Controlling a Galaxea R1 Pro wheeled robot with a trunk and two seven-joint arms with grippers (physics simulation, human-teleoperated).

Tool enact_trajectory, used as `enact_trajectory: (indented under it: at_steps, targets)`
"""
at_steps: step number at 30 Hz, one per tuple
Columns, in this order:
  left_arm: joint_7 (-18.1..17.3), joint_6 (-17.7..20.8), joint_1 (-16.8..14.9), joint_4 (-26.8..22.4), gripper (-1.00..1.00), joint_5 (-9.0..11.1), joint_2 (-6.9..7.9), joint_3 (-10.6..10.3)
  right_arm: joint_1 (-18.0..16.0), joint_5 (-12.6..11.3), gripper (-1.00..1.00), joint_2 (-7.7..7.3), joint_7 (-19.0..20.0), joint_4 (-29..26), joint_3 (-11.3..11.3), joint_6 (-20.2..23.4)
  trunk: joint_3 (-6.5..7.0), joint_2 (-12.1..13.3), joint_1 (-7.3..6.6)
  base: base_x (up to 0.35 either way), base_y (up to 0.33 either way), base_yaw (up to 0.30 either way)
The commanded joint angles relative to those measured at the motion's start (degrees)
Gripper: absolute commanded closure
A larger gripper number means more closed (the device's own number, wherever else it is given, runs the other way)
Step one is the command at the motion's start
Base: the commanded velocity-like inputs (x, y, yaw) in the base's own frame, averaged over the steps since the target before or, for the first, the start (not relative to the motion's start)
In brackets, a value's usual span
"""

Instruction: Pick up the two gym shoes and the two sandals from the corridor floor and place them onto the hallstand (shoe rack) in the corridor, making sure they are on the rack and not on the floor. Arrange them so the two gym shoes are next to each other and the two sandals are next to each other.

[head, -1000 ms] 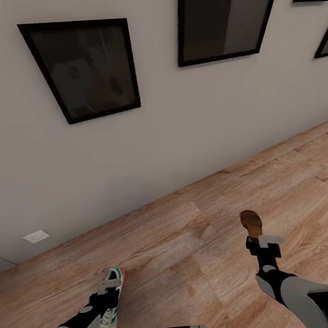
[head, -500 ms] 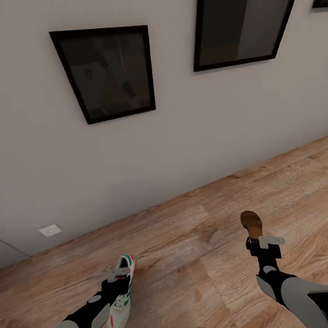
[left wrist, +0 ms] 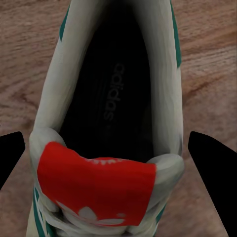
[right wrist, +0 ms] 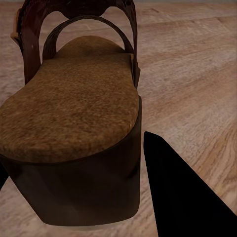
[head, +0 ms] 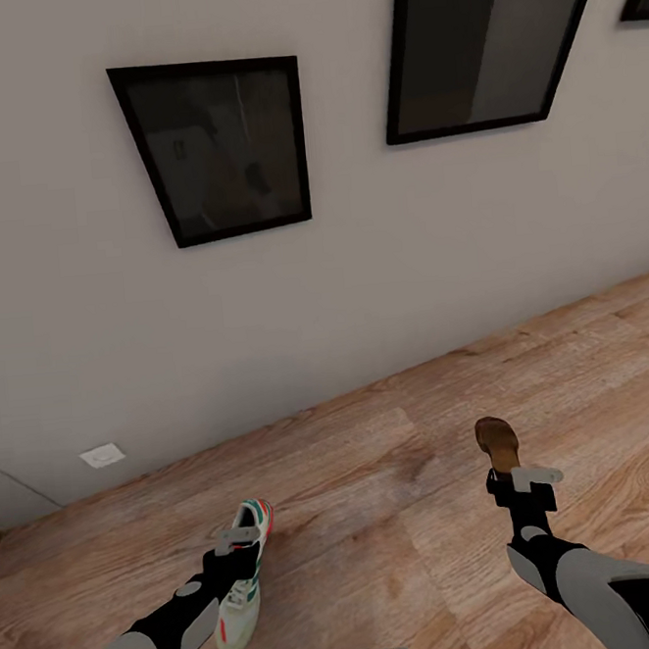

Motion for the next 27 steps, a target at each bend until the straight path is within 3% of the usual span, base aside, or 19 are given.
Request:
enact_trajectory:
  at_steps: [1,3,4,7,27]
  targets:
    - [0.0,0.0,0.0,0.0,1.0,-0.3,0.01,0.0,0.0,-0.1,1.0,0.0,0.1,0.0,0.0,-0.1,0.0,0.0,0.0,0.0,0.0,0.002]
    - [0.0,0.0,0.0,0.0,1.0,-1.1,0.03,0.0,0.0,-0.1,1.0,0.0,0.1,0.0,0.0,-0.1,0.01,0.0,0.0,0.0,0.0,0.002]
    - [0.1,0.1,0.0,0.0,1.0,-2.8,0.05,0.0,0.0,-0.1,1.0,-0.05,0.1,0.0,0.0,-0.1,0.03,0.0,0.0,0.0,0.0,-0.067]
    - [0.1,0.1,0.0,0.0,1.0,-3.4,0.05,-0.1,0.0,0.0,1.0,-0.07,0.2,0.0,0.0,-0.1,0.15,0.0,0.0,0.0,0.0,-0.112]
    - [0.1,0.1,0.0,0.0,1.0,-3.6,0.06,-0.1,0.1,-0.1,1.0,-0.09,0.1,0.0,0.0,-0.1,1.55,0.0,0.0,0.0,0.0,-0.165]
